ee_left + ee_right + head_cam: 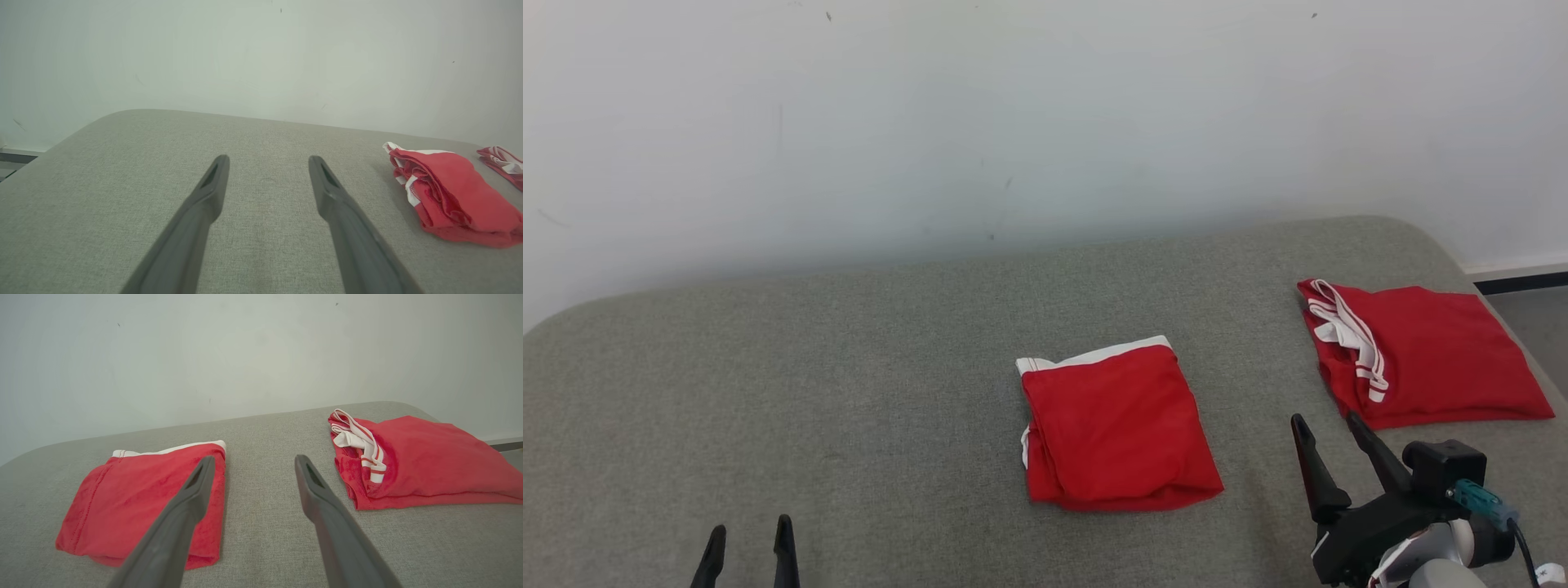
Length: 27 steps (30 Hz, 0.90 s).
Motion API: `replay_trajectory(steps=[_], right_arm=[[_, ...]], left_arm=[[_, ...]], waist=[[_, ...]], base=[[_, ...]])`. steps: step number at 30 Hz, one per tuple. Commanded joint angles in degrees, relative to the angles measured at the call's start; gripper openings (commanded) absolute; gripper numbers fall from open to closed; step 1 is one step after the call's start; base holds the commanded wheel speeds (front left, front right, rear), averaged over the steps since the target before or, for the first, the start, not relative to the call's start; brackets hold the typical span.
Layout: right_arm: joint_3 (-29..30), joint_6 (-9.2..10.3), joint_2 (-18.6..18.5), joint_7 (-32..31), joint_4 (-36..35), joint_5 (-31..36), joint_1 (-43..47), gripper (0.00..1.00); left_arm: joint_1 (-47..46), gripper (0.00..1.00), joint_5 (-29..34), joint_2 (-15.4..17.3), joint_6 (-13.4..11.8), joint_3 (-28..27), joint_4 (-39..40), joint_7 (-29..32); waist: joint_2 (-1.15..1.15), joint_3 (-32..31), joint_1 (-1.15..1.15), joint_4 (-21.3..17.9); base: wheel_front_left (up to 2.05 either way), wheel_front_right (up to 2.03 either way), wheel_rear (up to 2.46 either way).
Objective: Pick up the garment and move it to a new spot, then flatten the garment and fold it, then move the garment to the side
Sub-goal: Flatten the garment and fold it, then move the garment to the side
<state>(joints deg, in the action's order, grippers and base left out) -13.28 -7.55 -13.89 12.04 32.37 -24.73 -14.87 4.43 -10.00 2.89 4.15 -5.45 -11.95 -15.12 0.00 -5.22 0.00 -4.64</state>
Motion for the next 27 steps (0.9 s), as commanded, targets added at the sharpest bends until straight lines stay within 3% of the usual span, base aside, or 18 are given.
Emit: replay_trajectory(steps=[1, 18, 27], right_arm=[[-0.1, 0.13, -0.1, 0.4, 0.3, -0.3, 0.4, 1.0], [-0.1, 0.14, 0.5, 0.5, 0.6, -2.2, -0.4, 1.0], [0.3, 0.14, -0.8, -4.0, 1.3, -2.4, -5.1, 1.0]], left_arm=[[0.7, 1.0, 0.3, 0.0, 0.3, -0.4, 0.5, 0.0], [-0.1, 1.0, 0.5, 0.0, -0.4, 0.5, 1.0, 0.0], [-1.4, 1.0, 0.5, 0.0, -0.4, 2.2, 1.9, 0.0]], waist=[[0.0, 0.1, 0.0, 0.1], [0.0, 0.4, 0.0, 0.5], [0.0, 2.1, 0.0, 2.6]], base=[[0.0, 0.0, 0.0], [0.0, 0.0, 0.0], [0.0, 0.0, 0.0]])
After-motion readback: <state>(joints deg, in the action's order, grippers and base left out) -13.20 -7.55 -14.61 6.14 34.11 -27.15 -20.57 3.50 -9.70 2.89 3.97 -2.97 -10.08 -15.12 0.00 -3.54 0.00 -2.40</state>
